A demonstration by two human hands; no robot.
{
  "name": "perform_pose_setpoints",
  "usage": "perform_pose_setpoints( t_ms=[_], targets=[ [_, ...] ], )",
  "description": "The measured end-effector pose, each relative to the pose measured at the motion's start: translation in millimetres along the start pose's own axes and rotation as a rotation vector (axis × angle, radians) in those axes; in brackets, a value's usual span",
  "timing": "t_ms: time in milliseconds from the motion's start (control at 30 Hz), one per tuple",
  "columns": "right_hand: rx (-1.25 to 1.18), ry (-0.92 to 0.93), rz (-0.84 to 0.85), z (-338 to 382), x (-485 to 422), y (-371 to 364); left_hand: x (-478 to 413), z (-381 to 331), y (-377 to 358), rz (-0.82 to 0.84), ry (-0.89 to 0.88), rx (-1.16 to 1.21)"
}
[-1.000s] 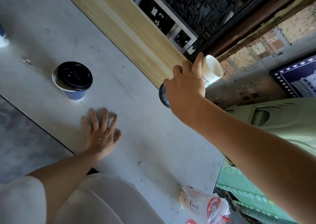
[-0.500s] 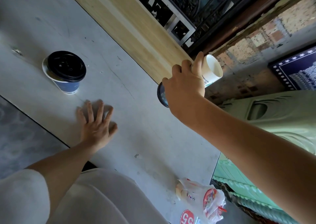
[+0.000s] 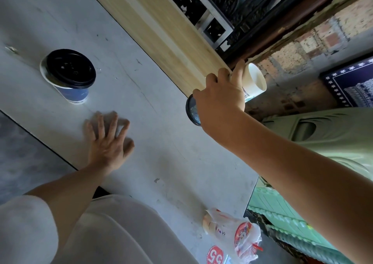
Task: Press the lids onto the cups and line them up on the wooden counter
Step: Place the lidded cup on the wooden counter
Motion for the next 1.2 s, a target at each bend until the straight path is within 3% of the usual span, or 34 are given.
perform_pose_setpoints(
  t_ms=[1200],
  targets=[
    [-0.037, 0.049, 0.055, 1.3, -1.8, -9.7, -0.2, -1.6, 1.0, 0.038, 0.040, -0.014]
  ],
)
Point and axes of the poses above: each hand's wrist, its own x-axis away from the middle knuckle, its own y-axis out of the back of the hand, z = x × y, the point moved 3 cm from there along -x, towards the middle knuckle, and after that the axes turned 15 degrees about z, right-handed, at the moved point
